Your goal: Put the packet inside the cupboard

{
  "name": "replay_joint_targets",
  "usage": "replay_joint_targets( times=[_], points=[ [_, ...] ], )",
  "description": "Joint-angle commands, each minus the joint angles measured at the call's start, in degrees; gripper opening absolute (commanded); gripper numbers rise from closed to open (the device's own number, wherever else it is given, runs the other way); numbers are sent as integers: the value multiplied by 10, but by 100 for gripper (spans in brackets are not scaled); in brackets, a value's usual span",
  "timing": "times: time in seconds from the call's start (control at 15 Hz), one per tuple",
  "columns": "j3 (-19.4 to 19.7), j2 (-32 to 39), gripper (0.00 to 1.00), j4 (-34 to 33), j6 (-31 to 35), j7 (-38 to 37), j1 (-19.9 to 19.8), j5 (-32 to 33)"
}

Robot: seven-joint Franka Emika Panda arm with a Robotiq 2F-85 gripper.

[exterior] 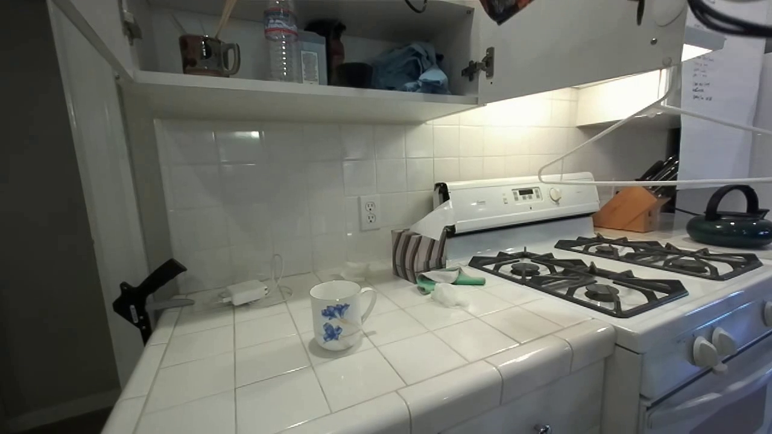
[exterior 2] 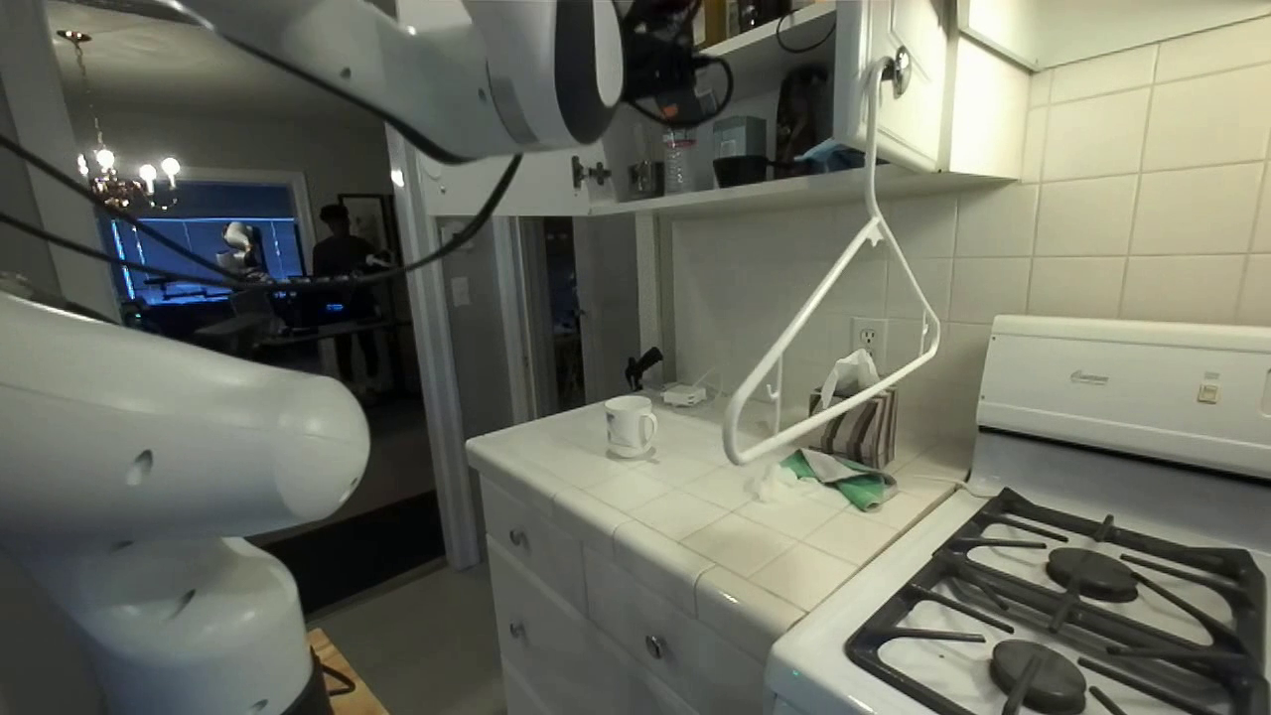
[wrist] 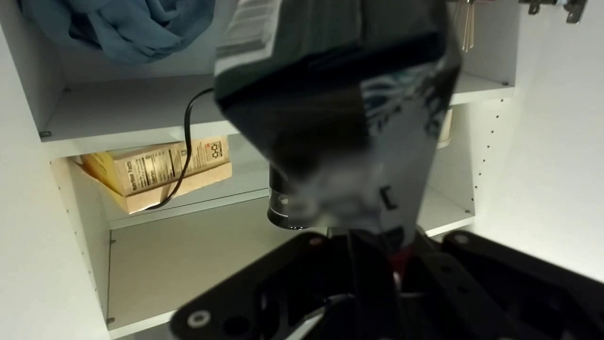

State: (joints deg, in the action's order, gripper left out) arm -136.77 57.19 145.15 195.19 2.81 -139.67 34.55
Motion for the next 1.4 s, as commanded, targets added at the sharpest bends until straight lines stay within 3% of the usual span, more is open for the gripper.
replay_joint_targets(
  times=[0.0,0.4,0.6,0.67,0.87,1.33],
  points=[
    [-44,-96,0,-136,-101,3,26,-111],
    [-24,-270,0,-296,-220,-33,50,-172],
    [12,-280,0,-299,-217,-39,105,-182],
    [-11,-265,1,-276,-211,-35,73,-163],
    [9,-276,0,-284,-211,-36,101,-166],
    [-67,-302,0,-162,-54,-107,-61,-164]
  ],
)
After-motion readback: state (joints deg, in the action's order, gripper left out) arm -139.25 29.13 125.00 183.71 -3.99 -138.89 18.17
